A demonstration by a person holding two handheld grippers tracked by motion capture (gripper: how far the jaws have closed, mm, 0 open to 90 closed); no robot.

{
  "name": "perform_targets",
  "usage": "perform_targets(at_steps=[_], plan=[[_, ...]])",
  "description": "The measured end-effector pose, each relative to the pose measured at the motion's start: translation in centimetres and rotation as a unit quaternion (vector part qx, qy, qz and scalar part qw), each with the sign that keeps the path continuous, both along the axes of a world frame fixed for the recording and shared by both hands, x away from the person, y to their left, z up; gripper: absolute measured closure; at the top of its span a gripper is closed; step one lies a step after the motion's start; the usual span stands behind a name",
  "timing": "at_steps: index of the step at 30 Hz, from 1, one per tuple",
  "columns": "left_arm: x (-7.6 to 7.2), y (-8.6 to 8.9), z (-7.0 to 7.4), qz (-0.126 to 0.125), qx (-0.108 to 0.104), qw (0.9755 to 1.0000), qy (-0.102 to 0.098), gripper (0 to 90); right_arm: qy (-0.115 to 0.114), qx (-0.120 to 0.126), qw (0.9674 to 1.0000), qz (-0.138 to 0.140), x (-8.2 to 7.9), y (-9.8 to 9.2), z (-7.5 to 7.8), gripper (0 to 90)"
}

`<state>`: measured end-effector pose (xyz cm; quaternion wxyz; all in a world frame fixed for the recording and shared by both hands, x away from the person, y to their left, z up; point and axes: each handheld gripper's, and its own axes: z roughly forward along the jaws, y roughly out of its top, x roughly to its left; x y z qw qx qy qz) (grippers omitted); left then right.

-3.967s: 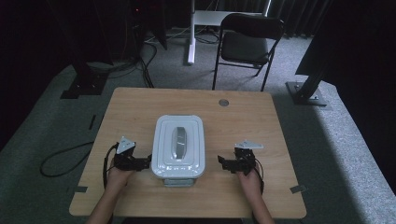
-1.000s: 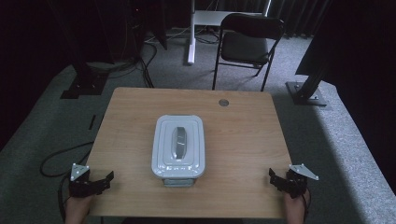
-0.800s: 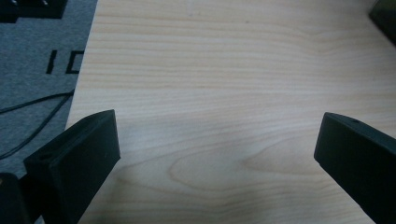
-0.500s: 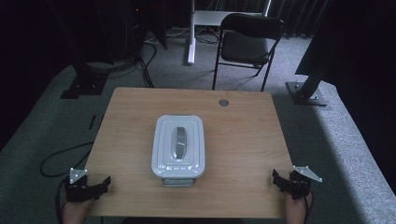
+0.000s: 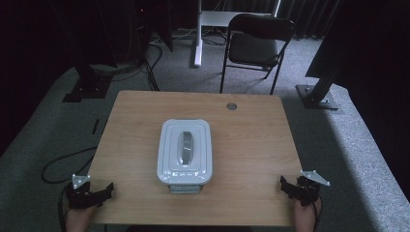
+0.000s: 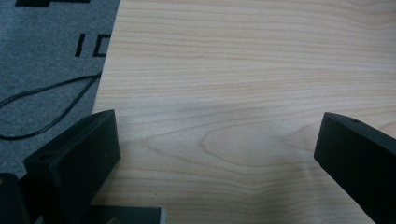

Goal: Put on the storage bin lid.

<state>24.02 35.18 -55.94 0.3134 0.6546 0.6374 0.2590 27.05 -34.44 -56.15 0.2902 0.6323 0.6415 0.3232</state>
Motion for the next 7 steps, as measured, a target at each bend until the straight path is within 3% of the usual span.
perform_targets(at_steps=[7], plan=[[0.06, -0.13, -0.05, -0.005, 0.010, 0.9999, 0.001, 1.0, 0.007, 0.004, 1.0000, 0.005, 0.15, -0.03, -0.03, 13.1]])
